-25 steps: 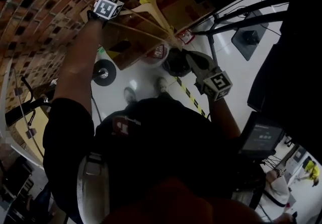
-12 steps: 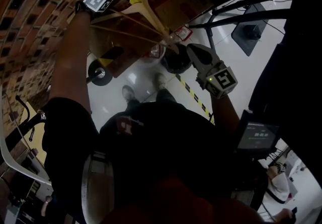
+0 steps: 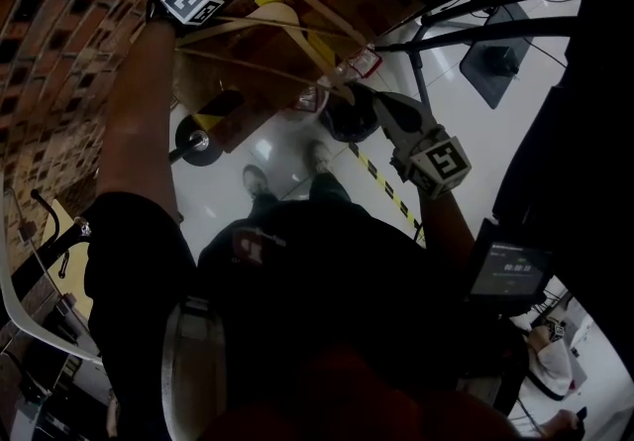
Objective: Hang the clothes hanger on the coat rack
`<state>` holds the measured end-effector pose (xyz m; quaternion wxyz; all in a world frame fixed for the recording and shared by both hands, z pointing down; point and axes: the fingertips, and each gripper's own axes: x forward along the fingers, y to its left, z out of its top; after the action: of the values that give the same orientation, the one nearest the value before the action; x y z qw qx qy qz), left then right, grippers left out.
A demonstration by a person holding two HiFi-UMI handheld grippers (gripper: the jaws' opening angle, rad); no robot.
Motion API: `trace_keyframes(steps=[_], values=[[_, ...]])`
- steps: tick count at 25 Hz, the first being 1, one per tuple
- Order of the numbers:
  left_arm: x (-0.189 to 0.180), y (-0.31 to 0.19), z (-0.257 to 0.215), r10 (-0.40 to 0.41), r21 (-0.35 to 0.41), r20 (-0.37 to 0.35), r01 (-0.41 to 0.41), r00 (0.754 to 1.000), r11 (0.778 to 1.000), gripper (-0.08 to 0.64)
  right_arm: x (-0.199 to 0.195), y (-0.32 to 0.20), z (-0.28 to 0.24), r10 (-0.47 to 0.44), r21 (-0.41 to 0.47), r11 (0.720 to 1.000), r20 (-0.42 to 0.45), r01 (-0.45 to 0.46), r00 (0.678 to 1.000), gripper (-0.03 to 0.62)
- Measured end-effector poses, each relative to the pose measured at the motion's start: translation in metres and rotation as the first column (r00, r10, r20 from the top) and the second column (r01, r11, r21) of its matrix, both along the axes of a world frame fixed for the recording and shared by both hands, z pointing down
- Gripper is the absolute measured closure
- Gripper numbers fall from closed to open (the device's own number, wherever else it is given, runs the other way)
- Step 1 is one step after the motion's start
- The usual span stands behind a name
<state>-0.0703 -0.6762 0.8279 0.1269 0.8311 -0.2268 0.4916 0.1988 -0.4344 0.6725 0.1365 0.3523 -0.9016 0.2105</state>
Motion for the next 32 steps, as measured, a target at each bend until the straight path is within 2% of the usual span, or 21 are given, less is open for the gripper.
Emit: trace_keyframes(steps=[1,5,11,16,21,26,32], values=[[0.002,0.002,-0.001,-0.005,0.0,-0.007,0.005,1.0,1.0,0.468,0.001,0.001,0.0,0.003,-0.001,1.0,0.001,-0.003,1.0,0.578],[0.014,0.003,-0.025,-0.037,0.055,-0.091,0.042,0.995,0.998,0.472,0.005,0.005,-0.002,0.005,0.001,1.0,0.001,-0.005,1.0,0.578],[0.027,0.016,-0.055,0.012,0.152,-0.108,0.005,0.994,0.988,0.472,0.002,0.009,-0.008,-0.006,0.021,1.0,0.013,0.005,1.0,0.578],[0.026,0.027,-0.102,-0.014,0.239,-0.172,0.055,0.985,0.969,0.472,-0.003,0.013,-0.022,-0.023,0.05,0.998,0.017,0.022,1.0,0.578],[0.015,0.047,-0.163,-0.061,0.361,-0.212,0.136,0.975,0.923,0.472,-0.012,0.02,-0.036,-0.053,0.083,0.995,0.017,0.052,0.998,0.578],[0.007,0.088,-0.231,-0.058,0.487,-0.162,0.131,0.985,0.864,0.472,-0.032,0.029,-0.05,-0.111,0.119,0.987,0.018,0.109,0.994,0.578],[-0.01,0.152,-0.322,-0.091,0.589,-0.173,0.177,0.981,0.788,0.472,-0.07,0.038,-0.08,-0.199,0.17,0.967,0.033,0.19,0.979,0.578]])
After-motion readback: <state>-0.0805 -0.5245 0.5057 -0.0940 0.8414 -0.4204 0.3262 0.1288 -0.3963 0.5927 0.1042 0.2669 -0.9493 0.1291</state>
